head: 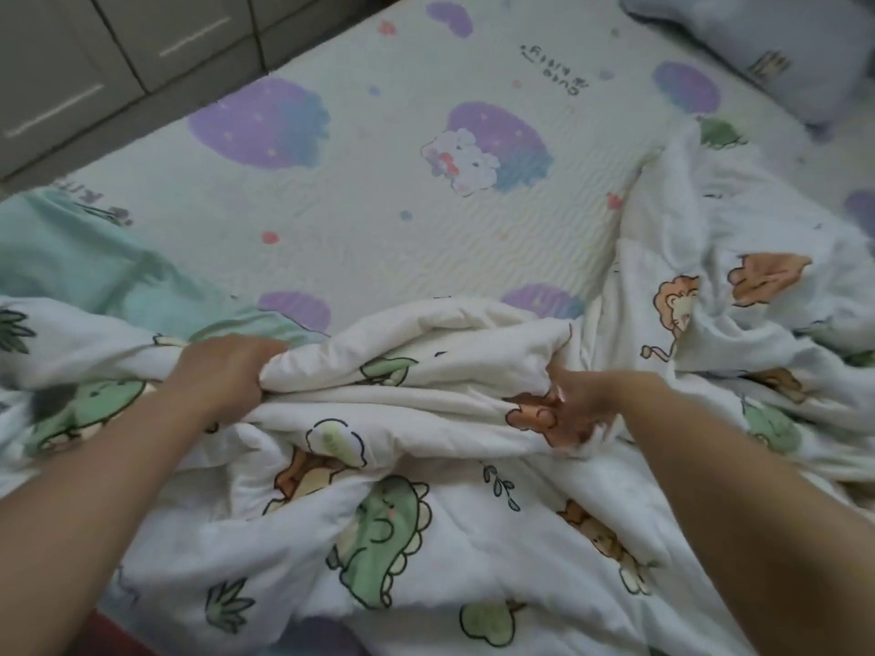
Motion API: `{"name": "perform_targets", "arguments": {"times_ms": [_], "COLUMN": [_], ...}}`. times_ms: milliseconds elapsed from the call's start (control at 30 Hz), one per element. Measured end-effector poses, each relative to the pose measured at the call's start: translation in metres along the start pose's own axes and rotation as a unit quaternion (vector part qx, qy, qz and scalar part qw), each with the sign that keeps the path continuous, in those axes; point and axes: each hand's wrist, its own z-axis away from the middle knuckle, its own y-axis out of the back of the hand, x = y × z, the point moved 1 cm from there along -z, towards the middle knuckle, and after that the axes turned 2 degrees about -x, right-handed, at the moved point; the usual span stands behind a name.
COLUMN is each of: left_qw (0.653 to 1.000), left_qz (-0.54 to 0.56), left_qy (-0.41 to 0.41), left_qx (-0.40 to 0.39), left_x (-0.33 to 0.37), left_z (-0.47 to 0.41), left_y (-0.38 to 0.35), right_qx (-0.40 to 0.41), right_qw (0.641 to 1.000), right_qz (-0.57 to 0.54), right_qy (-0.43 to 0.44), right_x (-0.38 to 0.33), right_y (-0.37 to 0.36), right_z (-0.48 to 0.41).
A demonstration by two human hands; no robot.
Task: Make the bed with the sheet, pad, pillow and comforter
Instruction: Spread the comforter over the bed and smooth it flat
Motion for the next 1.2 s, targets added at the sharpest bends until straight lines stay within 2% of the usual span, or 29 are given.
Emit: {"name": "perform_targets", "arguments": {"times_ms": [67, 100, 133, 200, 267, 333, 400, 467, 533, 633, 700, 800, 900, 967, 1033, 1100, 1200], "left_qw": [1.0, 1.0, 1.0, 1.0, 1.0, 1.0, 1.0, 1.0, 1.0, 1.0, 1.0, 0.999, 0.992, 0.979, 0.963, 0.946, 0.919], "left_qz": [-0.004, -0.005, -0.007, -0.009, -0.011, -0.019, -0.026, -0.024, -0.024, -0.013, -0.012, -0.01, 0.014, 0.03, 0.053, 0.076, 0.075], "left_qy": [0.001, 0.0, -0.002, -0.003, 0.0, -0.001, -0.003, -0.005, -0.009, -0.011, -0.005, 0.021, 0.073, 0.11, 0.149, 0.188, 0.238], "left_qx": [-0.01, -0.011, -0.011, -0.004, -0.001, 0.002, 0.005, 0.013, 0.017, 0.016, 0.021, 0.043, 0.107, 0.17, 0.219, 0.253, 0.306], "left_x": [0.001, 0.002, 0.006, 0.01, 0.014, 0.014, 0.014, 0.014, 0.015, 0.011, 0.008, 0.002, -0.015, -0.033, -0.052, -0.082, -0.124], "left_z": [0.006, 0.009, 0.013, 0.017, 0.019, 0.019, 0.018, 0.016, 0.014, 0.011, 0.008, 0.003, -0.006, -0.014, -0.024, -0.039, -0.061], "left_y": [-0.009, -0.012, -0.015, -0.015, -0.016, -0.017, -0.017, -0.019, -0.021, -0.026, -0.028, -0.025, -0.003, 0.02, 0.045, 0.077, 0.124], "right_qx": [0.033, 0.072, 0.127, 0.244, 0.314, 0.346, 0.359, 0.342, 0.317, 0.215, 0.181, 0.247, 0.363, 0.462, 0.527, 0.546, 0.508], "right_qw": [0.999, 0.997, 0.991, 0.958, 0.925, 0.923, 0.928, 0.935, 0.946, 0.974, 0.98, 0.962, 0.931, 0.886, 0.841, 0.795, 0.695], "right_qz": [-0.038, -0.018, 0.03, 0.152, 0.215, 0.164, 0.069, 0.041, 0.048, 0.075, 0.086, 0.116, 0.019, -0.044, -0.118, -0.245, -0.476], "right_qy": [0.016, 0.022, 0.015, -0.008, -0.006, 0.042, 0.079, 0.083, 0.059, 0.02, -0.006, -0.019, -0.01, 0.006, 0.042, 0.097, 0.184], "right_x": [0.004, 0.003, 0.006, 0.003, 0.001, -0.004, -0.008, -0.011, -0.013, -0.026, -0.036, -0.044, -0.06, -0.082, -0.111, -0.154, -0.209], "right_y": [-0.003, 0.0, 0.002, 0.008, 0.009, 0.013, 0.017, 0.023, 0.029, 0.042, 0.045, 0.055, 0.086, 0.118, 0.152, 0.194, 0.257], "right_z": [0.004, 0.004, 0.002, -0.004, -0.009, -0.013, -0.019, -0.025, -0.035, -0.048, -0.046, -0.036, -0.02, -0.011, 0.001, 0.014, 0.02]}}
